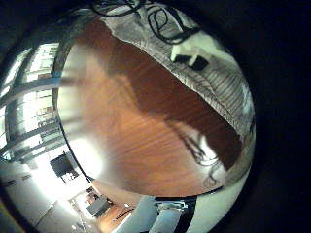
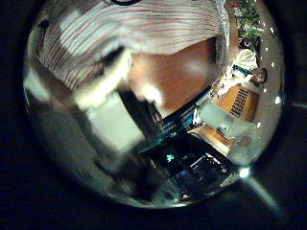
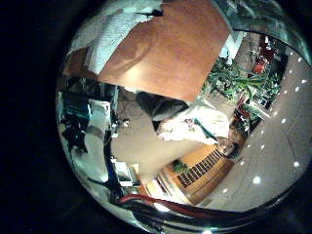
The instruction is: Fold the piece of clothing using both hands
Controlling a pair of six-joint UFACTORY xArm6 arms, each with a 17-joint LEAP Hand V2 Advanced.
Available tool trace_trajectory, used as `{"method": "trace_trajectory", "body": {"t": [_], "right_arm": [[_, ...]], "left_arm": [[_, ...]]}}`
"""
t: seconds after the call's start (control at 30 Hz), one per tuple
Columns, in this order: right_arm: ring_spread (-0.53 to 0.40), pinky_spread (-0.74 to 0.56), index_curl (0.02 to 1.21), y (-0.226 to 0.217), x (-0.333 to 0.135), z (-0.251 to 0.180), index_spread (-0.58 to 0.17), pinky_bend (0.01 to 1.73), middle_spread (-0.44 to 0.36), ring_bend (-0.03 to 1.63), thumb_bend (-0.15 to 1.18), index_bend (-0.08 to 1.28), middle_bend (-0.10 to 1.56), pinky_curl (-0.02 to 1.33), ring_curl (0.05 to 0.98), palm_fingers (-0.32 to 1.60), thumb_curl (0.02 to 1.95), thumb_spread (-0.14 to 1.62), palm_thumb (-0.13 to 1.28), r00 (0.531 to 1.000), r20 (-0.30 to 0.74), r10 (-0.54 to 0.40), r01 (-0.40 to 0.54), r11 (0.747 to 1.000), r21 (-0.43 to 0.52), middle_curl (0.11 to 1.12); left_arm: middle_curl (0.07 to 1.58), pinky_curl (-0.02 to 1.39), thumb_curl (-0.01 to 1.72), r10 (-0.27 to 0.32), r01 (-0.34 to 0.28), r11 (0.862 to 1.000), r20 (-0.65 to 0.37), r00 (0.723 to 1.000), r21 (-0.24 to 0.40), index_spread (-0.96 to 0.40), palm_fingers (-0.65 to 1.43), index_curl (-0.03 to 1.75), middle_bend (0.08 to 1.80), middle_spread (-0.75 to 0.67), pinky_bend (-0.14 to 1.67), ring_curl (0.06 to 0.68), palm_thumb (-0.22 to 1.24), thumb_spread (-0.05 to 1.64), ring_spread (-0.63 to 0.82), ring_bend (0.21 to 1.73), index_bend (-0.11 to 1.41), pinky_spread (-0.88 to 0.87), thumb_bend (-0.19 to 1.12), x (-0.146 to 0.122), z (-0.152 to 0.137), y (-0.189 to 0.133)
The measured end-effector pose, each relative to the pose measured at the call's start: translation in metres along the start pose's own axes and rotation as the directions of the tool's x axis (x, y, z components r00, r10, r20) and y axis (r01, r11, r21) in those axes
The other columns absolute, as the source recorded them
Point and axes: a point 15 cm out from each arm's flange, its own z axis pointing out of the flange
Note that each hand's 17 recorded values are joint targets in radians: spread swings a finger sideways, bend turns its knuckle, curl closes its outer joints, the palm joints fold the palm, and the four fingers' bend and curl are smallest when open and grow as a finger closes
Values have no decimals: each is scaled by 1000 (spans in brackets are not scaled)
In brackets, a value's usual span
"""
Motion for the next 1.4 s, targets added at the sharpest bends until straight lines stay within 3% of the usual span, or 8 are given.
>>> {"method": "trace_trajectory", "body": {"t": [0.13,0.3,0.43,0.77,1.07,1.4], "right_arm": [[90,376,306,1,0,0,-379,567,-39,522,-33,171,214,189,226,247,158,1134,-31,1000,-1,1,-1,1000,2,367],[31,331,304,-5,-1,8,-386,545,-61,564,-21,163,234,184,237,304,167,1143,-10,1000,2,-4,4,1000,-20,372],[-39,273,300,-15,-7,34,-384,540,-78,625,2,164,237,181,253,341,187,1177,57,999,21,-27,29,995,-92,376],[-202,77,311,-57,-37,101,-387,546,-149,721,51,152,299,163,282,420,227,1263,297,995,7,-99,99,990,-103,405],[-144,142,278,-86,-56,145,-311,622,-118,704,-20,139,312,182,284,241,265,1057,366,991,-27,-129,125,987,-103,411],[-138,143,274,-129,-71,150,-244,634,-98,739,-15,153,345,184,291,237,300,1018,477,990,-82,-114,114,993,-6,415]], "left_arm": [[591,540,433,-8,8,1000,3,1000,-2,-204,1021,221,751,-334,1179,382,779,1179,-410,1176,166,-505,85,-5,-8,-1],[629,544,466,-6,6,1000,0,1000,-1,-308,1106,255,784,-437,1200,399,821,1291,-473,1150,201,-578,106,-9,-27,0],[647,534,484,10,-11,1000,-18,1000,-13,-370,1145,298,807,-482,1191,406,819,1384,-493,1132,230,-608,118,-8,-41,3],[668,523,408,31,-32,999,-43,999,-21,-460,1182,408,866,-519,1186,432,604,1497,-496,1140,274,-621,20,-8,-63,9],[676,524,372,27,-29,999,-82,996,-18,-497,1170,501,904,-518,1201,446,567,1543,-496,1154,258,-618,9,-7,-77,9],[673,524,355,26,-29,999,-77,997,-45,-525,1162,601,918,-514,1210,455,563,1554,-495,1166,206,-616,10,-11,-91,7]]}}
